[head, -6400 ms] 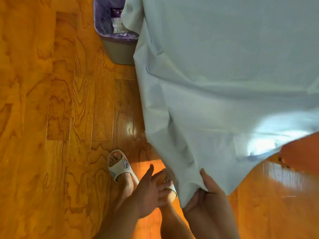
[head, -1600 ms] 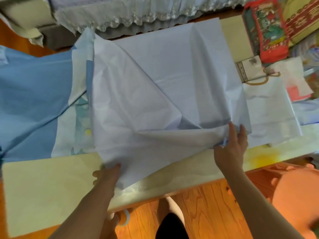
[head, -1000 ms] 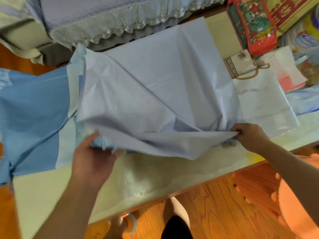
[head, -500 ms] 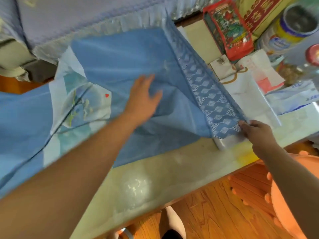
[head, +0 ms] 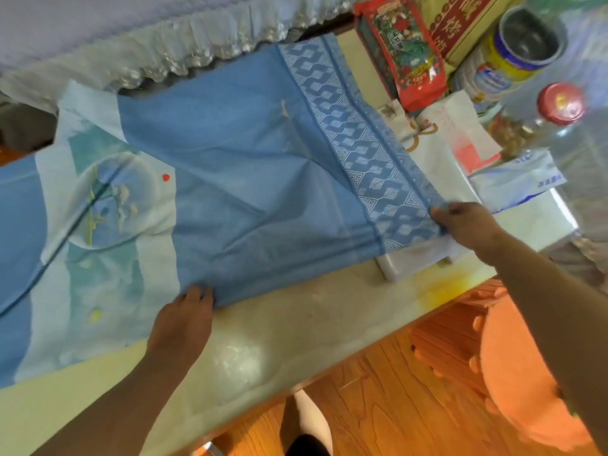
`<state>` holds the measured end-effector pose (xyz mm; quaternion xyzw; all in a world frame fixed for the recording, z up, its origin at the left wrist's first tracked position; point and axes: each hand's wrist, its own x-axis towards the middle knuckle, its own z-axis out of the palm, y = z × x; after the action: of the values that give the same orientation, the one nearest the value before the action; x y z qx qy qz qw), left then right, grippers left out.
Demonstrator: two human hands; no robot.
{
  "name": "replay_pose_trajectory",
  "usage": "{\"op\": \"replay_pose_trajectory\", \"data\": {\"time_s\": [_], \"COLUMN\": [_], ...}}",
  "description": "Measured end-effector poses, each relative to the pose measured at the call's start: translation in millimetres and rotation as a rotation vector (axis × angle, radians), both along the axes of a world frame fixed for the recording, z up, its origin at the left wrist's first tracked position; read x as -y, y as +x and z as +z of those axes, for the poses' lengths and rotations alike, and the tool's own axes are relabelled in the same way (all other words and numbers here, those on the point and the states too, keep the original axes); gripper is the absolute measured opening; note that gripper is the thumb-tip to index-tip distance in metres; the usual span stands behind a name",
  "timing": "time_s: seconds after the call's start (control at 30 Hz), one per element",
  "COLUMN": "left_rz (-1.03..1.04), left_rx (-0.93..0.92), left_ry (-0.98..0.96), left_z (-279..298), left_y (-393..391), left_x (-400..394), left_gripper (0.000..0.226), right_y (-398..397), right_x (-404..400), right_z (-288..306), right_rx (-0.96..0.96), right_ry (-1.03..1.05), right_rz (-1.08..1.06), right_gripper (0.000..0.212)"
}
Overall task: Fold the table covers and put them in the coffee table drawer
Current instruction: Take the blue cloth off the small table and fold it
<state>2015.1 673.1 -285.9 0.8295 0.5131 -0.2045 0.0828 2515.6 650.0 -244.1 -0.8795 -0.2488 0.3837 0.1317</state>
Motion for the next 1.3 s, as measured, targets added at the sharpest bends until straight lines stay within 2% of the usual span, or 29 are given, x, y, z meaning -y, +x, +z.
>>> {"op": "replay_pose_trajectory", "data": {"time_s": [0.1, 0.2, 0.3, 0.4, 0.5, 0.53, 0.6, 0.7, 0.73, 0.8, 0.83, 0.9, 0.93, 0.97, 1.03, 1.07, 1.1, 1.17, 1.23, 1.27, 1.3], "left_rz": [-0.093, -0.109, -0.100, -0.024, 0.123, 0.175, 0.197, 0.210, 0.306, 0.716, 1.044, 1.789, 2.055, 2.211, 2.261, 2.227, 2.238, 2.278, 2.182, 2.114, 2.106], "left_rx": [-0.005, -0.042, -0.027, -0.067, 0.017, 0.027, 0.008, -0.019, 0.016, 0.193, 0.339, 0.764, 1.023, 1.263, 1.574, 1.626, 1.704, 1.760, 1.708, 1.639, 1.596], "left_ry": [-0.001, 0.037, -0.089, -0.222, -0.304, -0.350, -0.420, -0.391, -0.351, -0.302, -0.343, -0.551, -0.646, -0.669, -0.516, -0.405, -0.319, -0.190, -0.049, 0.072, 0.066], "left_z": [3, 9, 1, -5, -8, -8, -7, 1, 1, 8, 11, 18, 20, 20, 14, 11, 11, 14, 28, 42, 63], "left_y": [-2, 2, 7, 17, 32, 35, 37, 33, 32, 35, 37, 39, 35, 24, -5, -24, -42, -81, -102, -111, -112], "left_x": [14, 28, 42, 36, 28, 27, 28, 32, 34, 43, 45, 44, 40, 34, 15, 6, -3, -20, -33, -36, -36], "left_gripper": [0.066, 0.076, 0.078, 0.062, 0.071, 0.073, 0.076, 0.069, 0.060, 0.036, 0.033, 0.037, 0.038, 0.039, 0.055, 0.068, 0.066, 0.055, 0.052, 0.047, 0.043], "right_y": [-5, -13, -18, -15, -53, -63, -78, -101, -106, -109, -110, -119, -125, -129, -138, -139, -138, -130, -128, -128, -126], "right_x": [7, 10, 20, 28, 21, 21, 21, 20, 18, 15, 12, 0, -7, -11, -15, -17, -19, -27, -39, -47, -57], "right_z": [-10, -16, -30, -57, -26, -20, -20, -22, -23, -32, -32, -9, 10, 31, 76, 89, 96, 86, 75, 75, 77], "right_rx": [0.189, 0.255, 0.273, 0.132, -0.124, -0.216, -0.325, -0.522, -0.555, -0.594, -0.620, -0.666, -0.643, -0.618, -0.600, -0.563, -0.532, -0.594, -0.814, -0.859, -0.861], "right_ry": [0.035, 0.068, 0.052, 0.125, 0.356, 0.395, 0.362, 0.289, 0.251, 0.193, 0.195, 0.243, 0.302, 0.390, 0.659, 0.763, 0.802, 0.772, 0.655, 0.633, 0.667], "right_rz": [0.052, 0.008, -0.101, -0.432, -0.949, -1.065, -1.173, -1.120, -1.109, -1.119, -1.134, -1.141, -1.103, -1.027, -0.865, -0.830, -0.842, -0.984, -1.112, -1.111, -1.083], "right_gripper": [0.039, 0.041, 0.041, 0.043, 0.050, 0.045, 0.032, 0.029, 0.030, 0.037, 0.037, 0.030, 0.024, 0.018, 0.016, 0.017, 0.020, 0.022, 0.028, 0.030, 0.029]}}
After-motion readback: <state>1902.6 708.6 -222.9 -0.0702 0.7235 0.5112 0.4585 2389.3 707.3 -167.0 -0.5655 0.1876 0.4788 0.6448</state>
